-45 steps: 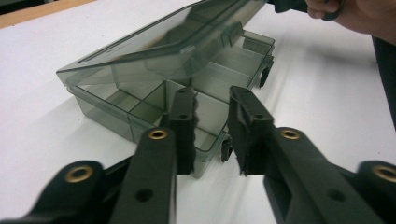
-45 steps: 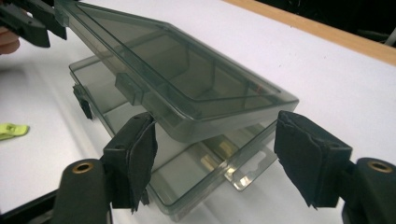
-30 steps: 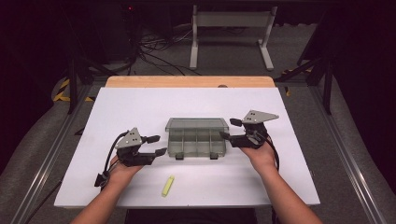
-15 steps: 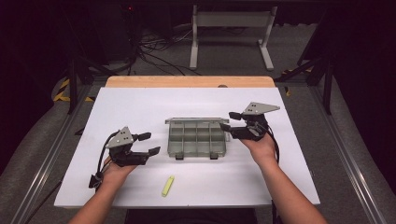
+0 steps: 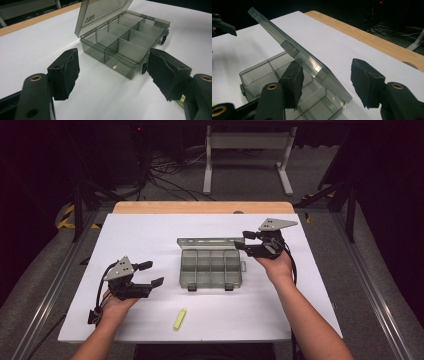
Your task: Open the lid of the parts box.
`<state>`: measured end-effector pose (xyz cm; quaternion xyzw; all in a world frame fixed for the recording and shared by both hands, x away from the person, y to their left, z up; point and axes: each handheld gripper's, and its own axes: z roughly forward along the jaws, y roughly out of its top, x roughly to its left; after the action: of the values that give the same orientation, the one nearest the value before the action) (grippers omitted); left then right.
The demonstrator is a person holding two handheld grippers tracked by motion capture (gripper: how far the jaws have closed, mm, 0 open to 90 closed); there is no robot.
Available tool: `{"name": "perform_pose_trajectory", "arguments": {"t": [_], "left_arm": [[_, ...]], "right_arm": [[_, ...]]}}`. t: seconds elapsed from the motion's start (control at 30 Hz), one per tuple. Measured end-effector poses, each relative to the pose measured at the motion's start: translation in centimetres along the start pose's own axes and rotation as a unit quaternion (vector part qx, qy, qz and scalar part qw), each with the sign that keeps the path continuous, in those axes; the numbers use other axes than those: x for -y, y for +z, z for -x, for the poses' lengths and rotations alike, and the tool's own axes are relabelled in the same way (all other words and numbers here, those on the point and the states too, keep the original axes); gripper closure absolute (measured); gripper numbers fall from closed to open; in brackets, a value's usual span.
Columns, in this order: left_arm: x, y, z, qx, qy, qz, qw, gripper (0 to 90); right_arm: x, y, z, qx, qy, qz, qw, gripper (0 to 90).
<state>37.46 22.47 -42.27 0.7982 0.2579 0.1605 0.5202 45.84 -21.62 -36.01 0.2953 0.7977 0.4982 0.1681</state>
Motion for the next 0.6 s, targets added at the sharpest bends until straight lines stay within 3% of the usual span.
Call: {"name": "perform_pose_trajectory", "arguments": {"t": [0.6], "left_arm": [[0.2, -0.9, 0.5, 0.002, 0.003, -0.001, 1.0000, 25.6]], "right_arm": [[-1.0, 1.6, 2.3, 0.004, 0.016, -0.002, 0.9999, 49.9]]}}
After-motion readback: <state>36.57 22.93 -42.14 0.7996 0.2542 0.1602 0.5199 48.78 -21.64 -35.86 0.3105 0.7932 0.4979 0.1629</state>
